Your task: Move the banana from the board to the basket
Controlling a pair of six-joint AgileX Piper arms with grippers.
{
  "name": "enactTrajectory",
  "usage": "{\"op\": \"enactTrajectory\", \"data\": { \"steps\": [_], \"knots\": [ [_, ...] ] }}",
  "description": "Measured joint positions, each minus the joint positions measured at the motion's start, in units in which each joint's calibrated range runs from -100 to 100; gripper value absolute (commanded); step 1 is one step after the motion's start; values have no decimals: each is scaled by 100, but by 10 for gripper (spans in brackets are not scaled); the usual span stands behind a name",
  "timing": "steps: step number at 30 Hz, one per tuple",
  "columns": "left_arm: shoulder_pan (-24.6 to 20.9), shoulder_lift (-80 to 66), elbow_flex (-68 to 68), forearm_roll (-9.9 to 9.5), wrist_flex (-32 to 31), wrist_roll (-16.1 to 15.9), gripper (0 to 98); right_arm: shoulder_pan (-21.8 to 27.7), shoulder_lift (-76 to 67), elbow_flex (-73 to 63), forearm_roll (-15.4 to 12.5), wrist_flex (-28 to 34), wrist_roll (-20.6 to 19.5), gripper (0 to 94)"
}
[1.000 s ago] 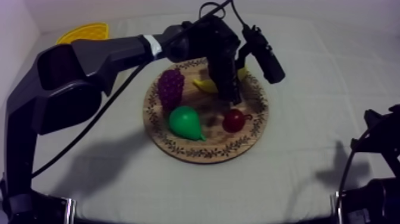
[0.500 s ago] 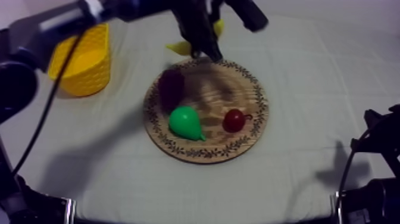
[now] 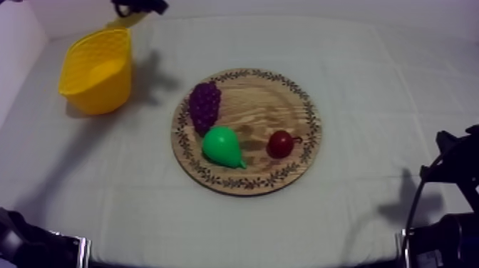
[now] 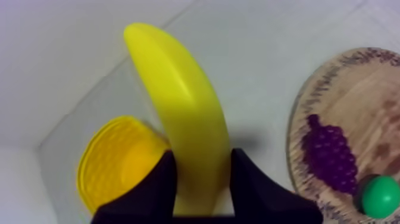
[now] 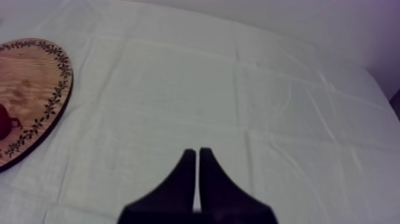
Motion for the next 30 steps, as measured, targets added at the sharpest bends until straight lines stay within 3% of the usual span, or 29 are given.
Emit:
{"op": "enactTrajectory", "data": {
  "steps": [13,30],
  "knots": [
    [-1005,-112,1621,5,-890,208,255,0,0,0,0,0,0,3],
    [-1355,656,1874,87,-1755,358,282,0,0,0,0,0,0,3]
  ]
}}
